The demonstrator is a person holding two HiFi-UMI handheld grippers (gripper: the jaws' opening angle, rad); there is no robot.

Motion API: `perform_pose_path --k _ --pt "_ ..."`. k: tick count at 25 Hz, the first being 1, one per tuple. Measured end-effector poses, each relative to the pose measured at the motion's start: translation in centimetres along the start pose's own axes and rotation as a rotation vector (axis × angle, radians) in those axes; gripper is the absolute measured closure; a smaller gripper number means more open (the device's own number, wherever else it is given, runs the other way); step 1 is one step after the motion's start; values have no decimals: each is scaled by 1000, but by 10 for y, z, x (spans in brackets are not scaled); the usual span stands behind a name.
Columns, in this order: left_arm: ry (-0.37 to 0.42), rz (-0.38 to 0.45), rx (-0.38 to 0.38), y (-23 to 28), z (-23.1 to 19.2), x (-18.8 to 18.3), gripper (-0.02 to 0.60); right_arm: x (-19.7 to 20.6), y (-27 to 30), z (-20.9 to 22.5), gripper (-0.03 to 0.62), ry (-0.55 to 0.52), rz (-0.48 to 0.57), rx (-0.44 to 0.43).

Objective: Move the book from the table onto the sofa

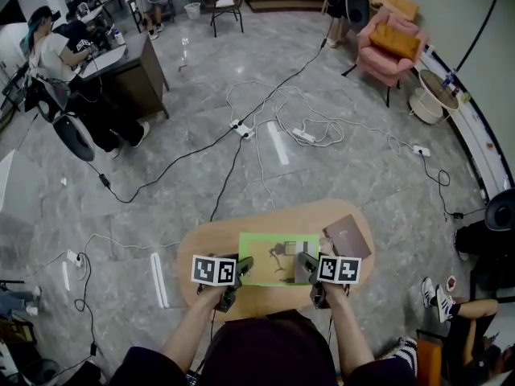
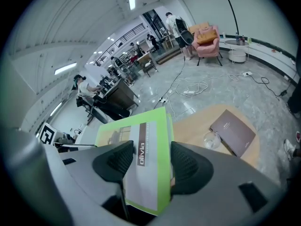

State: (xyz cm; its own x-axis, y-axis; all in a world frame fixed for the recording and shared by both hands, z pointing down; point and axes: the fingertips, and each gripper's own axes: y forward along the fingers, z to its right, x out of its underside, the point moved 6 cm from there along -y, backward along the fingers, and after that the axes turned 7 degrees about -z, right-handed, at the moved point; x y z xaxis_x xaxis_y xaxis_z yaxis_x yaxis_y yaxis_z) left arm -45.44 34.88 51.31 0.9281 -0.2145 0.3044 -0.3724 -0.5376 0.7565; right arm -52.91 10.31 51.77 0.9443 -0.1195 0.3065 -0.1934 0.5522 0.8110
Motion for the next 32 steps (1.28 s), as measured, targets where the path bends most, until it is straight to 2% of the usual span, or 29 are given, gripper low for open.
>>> perform_pose_path --k 6,12,17,26,32 --pt "49 -16 32 -8 2 5 403 22 -11 -6 321 52 42 13" --pt "141 -71 93 -4 12 15 407 60 -32 -1 321 144 117 59" --pt "267 -141 148 18 51 35 408 115 -68 27 321 263 213 103" --pt "498 -291 281 47 109 74 414 222 -119 46 321 507 386 201" --pt "598 -367 351 58 161 109 419 285 -161 57 321 634 471 243"
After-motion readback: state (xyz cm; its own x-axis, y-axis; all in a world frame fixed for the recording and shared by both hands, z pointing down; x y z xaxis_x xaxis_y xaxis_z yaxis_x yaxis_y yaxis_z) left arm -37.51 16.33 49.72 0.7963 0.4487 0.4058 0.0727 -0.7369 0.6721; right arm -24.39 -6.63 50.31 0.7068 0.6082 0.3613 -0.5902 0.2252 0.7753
